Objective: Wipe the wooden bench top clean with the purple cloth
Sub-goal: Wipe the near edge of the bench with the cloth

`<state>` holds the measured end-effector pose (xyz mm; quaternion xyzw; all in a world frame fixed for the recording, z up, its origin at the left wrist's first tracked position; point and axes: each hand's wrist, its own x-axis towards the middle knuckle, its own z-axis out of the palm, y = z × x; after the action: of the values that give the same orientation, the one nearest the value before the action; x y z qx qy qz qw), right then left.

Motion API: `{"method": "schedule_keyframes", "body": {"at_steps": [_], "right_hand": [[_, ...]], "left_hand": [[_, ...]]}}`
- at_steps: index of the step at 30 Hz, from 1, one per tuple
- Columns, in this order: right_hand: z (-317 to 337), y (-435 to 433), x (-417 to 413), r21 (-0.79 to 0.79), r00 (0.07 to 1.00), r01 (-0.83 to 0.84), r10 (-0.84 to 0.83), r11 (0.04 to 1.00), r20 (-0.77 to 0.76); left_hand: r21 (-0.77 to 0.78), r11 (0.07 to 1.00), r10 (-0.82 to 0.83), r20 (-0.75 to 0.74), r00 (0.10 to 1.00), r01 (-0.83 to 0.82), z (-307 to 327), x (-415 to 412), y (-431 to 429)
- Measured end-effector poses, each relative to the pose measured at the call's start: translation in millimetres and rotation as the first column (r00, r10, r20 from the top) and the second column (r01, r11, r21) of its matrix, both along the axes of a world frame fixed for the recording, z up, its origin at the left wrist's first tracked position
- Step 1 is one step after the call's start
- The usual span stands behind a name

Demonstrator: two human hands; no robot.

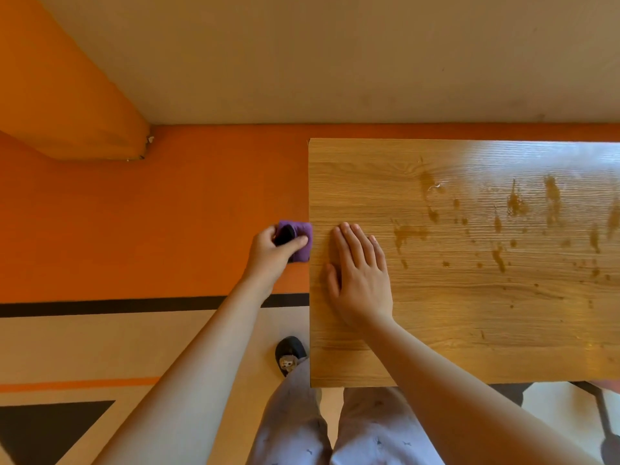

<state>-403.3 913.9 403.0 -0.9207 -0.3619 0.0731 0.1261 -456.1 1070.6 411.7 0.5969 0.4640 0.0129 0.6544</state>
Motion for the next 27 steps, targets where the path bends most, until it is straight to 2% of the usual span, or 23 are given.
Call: {"method": "schedule_keyframes", "body": {"at_steps": [8, 11, 15, 18, 27], "right_hand": [[-0.2, -1.5, -0.5, 0.003, 1.0, 0.007, -0.007, 1.0, 0.003], [0.8, -1.3, -0.7, -0.005, 1.0, 0.007, -0.007, 1.0, 0.001], [1.7, -1.0, -1.9, -0.013, 1.0, 0.005, -0.005, 1.0, 0.004], [2.4, 0.2, -1.8, -0.018, 1.0, 0.005, -0.005, 1.0, 0.002], [0.0, 0.2, -0.2, -0.015, 1.0, 0.01, -0.01, 1.0, -0.005]], "left_hand": [[0.098, 0.992, 0.074, 0.056, 0.996, -0.08, -10.3, 94.4, 56.9], [0.125, 0.991, 0.048, 0.048, 0.998, -0.054, -9.4, 84.1, 51.5], [0.135, 0.985, -0.104, -0.005, 0.995, 0.104, -6.3, 44.1, 32.6], [0.158, 0.977, -0.141, -0.005, 0.99, 0.14, -7.9, 34.5, 30.4], [0.225, 0.972, 0.046, 0.082, 0.996, -0.064, -15.2, 119.9, 72.0]]}}
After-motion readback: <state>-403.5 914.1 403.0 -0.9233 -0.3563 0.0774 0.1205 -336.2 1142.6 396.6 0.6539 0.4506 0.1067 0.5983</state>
